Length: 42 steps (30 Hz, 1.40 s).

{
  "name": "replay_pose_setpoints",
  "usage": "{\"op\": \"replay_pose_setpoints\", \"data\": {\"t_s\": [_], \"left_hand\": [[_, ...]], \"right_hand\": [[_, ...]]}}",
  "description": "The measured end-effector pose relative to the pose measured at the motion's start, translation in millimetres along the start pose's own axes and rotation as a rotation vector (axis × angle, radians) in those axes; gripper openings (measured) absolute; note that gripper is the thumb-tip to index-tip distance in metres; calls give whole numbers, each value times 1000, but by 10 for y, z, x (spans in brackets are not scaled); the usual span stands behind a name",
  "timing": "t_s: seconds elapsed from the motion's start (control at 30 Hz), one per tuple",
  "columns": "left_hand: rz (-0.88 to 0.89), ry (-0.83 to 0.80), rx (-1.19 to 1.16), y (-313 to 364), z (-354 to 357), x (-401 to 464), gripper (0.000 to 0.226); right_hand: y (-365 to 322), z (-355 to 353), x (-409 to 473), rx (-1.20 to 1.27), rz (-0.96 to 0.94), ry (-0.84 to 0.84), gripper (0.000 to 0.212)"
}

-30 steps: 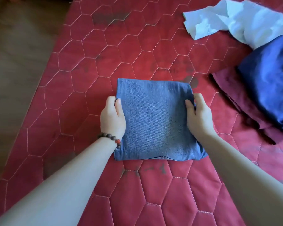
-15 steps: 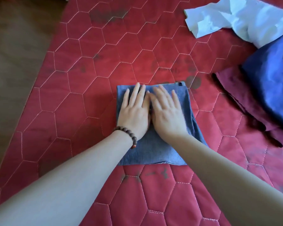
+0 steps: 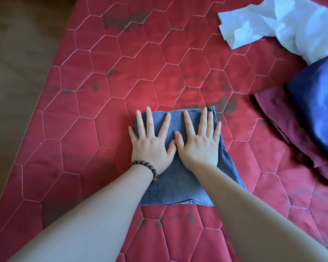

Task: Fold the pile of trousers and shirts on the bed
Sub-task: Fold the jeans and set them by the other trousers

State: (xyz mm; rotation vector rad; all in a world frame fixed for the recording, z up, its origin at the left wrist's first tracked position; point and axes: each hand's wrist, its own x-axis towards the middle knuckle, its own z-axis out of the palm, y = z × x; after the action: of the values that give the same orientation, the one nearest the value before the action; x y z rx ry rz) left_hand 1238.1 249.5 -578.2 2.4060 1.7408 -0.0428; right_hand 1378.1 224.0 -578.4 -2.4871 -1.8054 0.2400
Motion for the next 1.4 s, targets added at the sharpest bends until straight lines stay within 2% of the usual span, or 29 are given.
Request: {"op": "replay_pose_setpoints", "data": {"t_s": [0.23, 0.3, 0.37, 0.4, 0.47, 0.53, 0.63, 0.67, 0.8, 0.83, 0.97, 1.13, 1.3, 1.4], "left_hand": [[71, 15, -152, -109, -45, 38, 66], [88, -11, -157, -97, -85, 54, 63], [66, -46, -259, -106, -195, 71, 60], [48, -33, -336, -123, -259, 36, 57], [67, 115, -405, -119, -344, -172, 46], [116, 210, -320, -51, -319, -514, 47], [108, 0, -78, 36, -178, -872, 58], [88, -27, -33, 20, -121, -899, 60], [114, 12, -71, -87, -8, -864, 60], [125, 25, -87, -97, 28, -860, 59], [100, 92, -150, -114, 96, -860, 59], [-154, 209, -450, -147, 73, -794, 57], [-114, 214, -557, -121, 0, -815, 58], [-152, 144, -649, -139, -76, -835, 57]], "right_hand": [[197, -257, 118, 35, -178, -243, 62], [122, -283, -73, -22, -190, -123, 62], [-63, -202, -480, 2, -221, -17, 64], [-139, -132, -687, 4, -254, -34, 64], [-145, -9, -891, -13, -257, -81, 63], [-115, 46, -867, -8, -218, -63, 63], [-116, 48, -849, -5, -228, -85, 62], [-94, 43, -858, 4, -247, -97, 62], [229, -12, -852, -6, -424, -73, 58], [322, -14, -851, -11, -395, -42, 57], [498, 2, -830, 108, -1, 13, 57], [483, 2, -776, 308, 79, 41, 56], [459, -57, -813, 310, 91, 85, 54], [466, -118, -824, 383, 149, 31, 57]]}}
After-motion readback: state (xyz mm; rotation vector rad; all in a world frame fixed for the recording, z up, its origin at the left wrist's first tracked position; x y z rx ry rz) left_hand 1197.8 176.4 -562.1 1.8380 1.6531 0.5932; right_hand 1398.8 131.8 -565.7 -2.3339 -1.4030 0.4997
